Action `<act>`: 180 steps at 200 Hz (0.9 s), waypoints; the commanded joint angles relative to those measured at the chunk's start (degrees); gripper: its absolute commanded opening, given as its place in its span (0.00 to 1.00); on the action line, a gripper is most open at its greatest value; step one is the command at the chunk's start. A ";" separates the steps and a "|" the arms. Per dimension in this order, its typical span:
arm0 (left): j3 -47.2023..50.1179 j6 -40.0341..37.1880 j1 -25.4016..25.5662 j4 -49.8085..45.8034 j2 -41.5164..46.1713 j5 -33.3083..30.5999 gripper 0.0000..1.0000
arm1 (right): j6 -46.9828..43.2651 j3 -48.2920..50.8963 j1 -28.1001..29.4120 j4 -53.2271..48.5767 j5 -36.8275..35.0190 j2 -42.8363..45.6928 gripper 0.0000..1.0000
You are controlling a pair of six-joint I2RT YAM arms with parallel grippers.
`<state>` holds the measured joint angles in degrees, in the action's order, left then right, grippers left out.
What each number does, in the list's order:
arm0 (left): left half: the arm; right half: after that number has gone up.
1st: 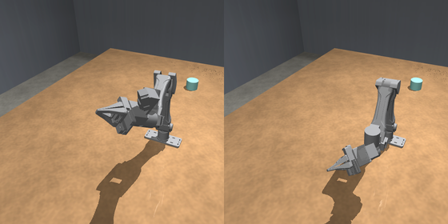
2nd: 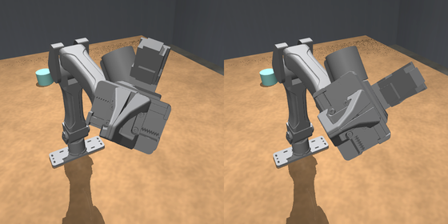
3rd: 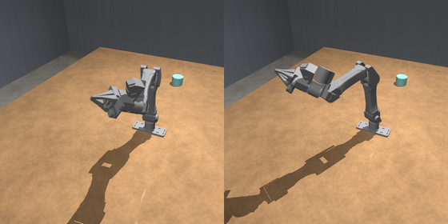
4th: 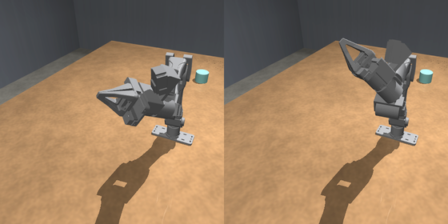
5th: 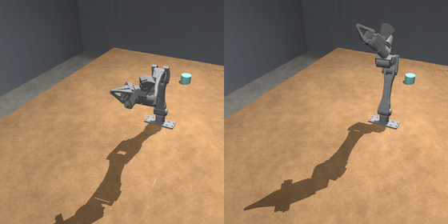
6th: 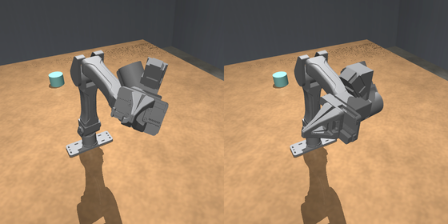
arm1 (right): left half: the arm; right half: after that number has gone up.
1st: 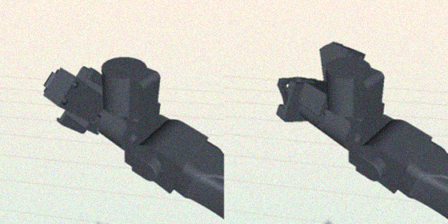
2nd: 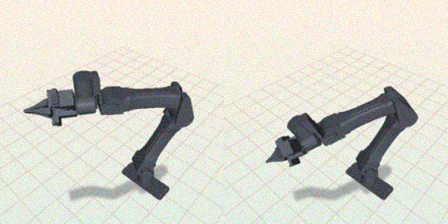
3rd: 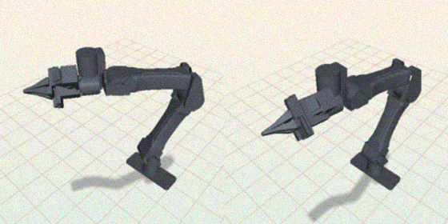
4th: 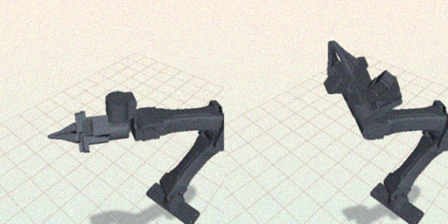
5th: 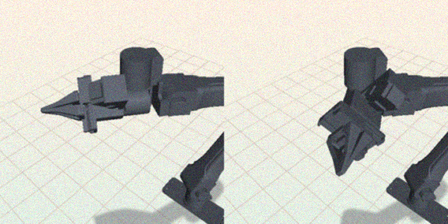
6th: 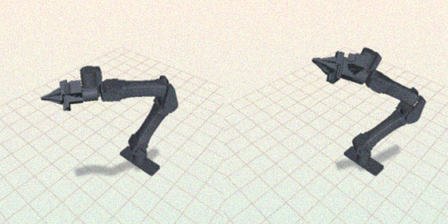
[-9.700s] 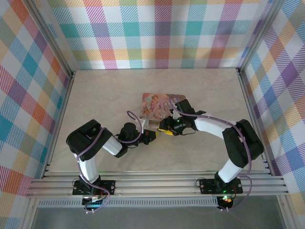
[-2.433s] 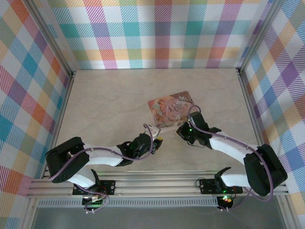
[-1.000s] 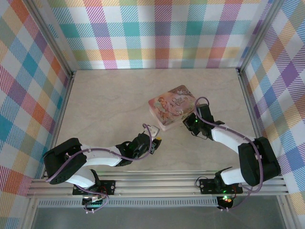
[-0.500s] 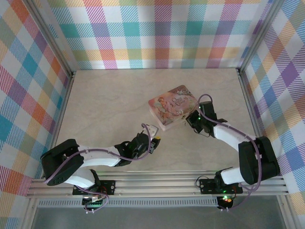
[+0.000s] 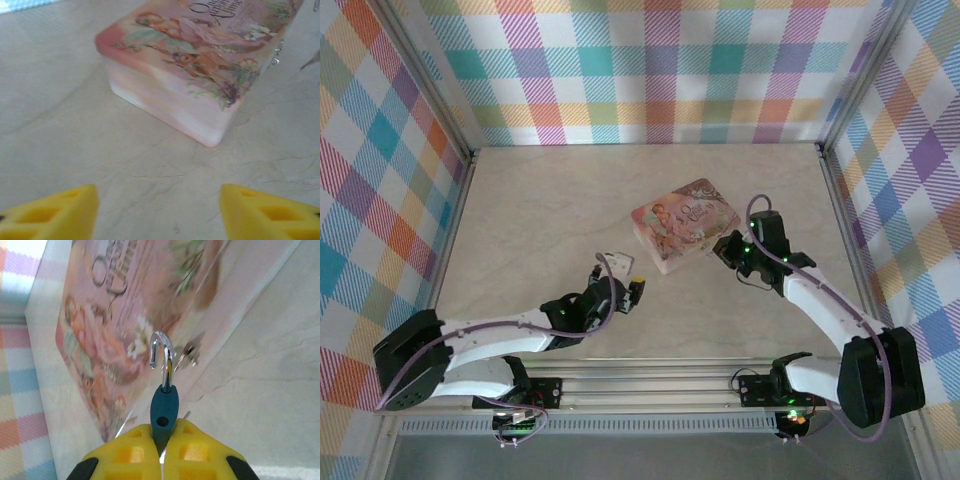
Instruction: Unlock a padlock with a key
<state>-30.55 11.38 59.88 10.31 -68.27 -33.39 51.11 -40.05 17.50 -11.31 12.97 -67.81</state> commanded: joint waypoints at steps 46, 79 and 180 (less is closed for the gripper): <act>-3.44 11.61 -6.00 -24.96 13.26 -7.88 1.00 | -6.46 -8.22 14.77 -2.56 1.38 -4.55 0.00; -3.31 21.26 -11.43 -37.66 17.19 -6.19 1.00 | -2.89 -10.04 21.89 4.54 1.90 -13.30 0.00; -0.36 26.89 -16.29 -47.18 25.38 -0.65 1.00 | 1.07 -31.20 36.86 11.54 8.64 -45.73 0.00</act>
<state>-32.27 36.05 44.34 -32.71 -44.77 -34.15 50.06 -67.35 51.81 -2.66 17.87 -110.26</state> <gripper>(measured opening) 0.999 0.059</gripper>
